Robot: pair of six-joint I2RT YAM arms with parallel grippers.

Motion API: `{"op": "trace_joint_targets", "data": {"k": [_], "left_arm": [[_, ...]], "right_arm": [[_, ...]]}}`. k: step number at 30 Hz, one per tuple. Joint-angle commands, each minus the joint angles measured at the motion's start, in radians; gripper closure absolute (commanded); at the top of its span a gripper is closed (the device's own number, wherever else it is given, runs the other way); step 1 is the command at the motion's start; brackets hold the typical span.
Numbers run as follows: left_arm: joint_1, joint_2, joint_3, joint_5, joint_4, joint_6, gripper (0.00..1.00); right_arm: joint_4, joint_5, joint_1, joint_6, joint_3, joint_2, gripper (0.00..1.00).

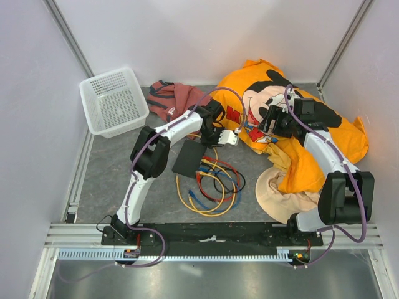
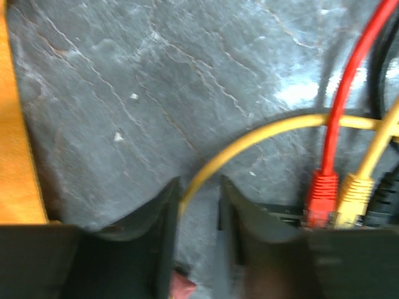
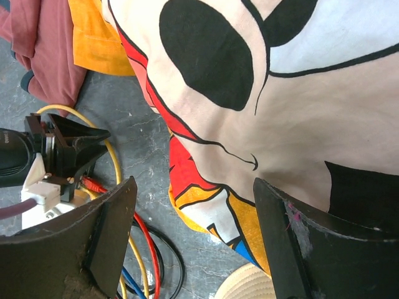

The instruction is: Pull the plug from the switch port

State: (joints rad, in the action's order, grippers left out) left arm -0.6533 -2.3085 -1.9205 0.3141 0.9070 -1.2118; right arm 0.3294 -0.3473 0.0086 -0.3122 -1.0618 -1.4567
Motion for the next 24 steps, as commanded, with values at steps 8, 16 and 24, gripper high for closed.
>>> {"op": "trace_joint_targets", "data": {"k": [8,16,24], "left_arm": [[-0.02,-0.032,-0.109,-0.027,-0.042,0.17,0.98],[0.041,0.095,-0.131,-0.214,-0.077,0.696,0.98],[0.061,0.421,0.172,-0.216,-0.114,0.813,0.98]], "right_arm": [[-0.001,-0.009,-0.002,-0.011,-0.073,-0.016,0.16],[-0.009,-0.01,-0.004,-0.027,-0.086,-0.022,0.16],[-0.013,-0.281,0.005,0.154,-0.061,-0.019,0.16]]}}
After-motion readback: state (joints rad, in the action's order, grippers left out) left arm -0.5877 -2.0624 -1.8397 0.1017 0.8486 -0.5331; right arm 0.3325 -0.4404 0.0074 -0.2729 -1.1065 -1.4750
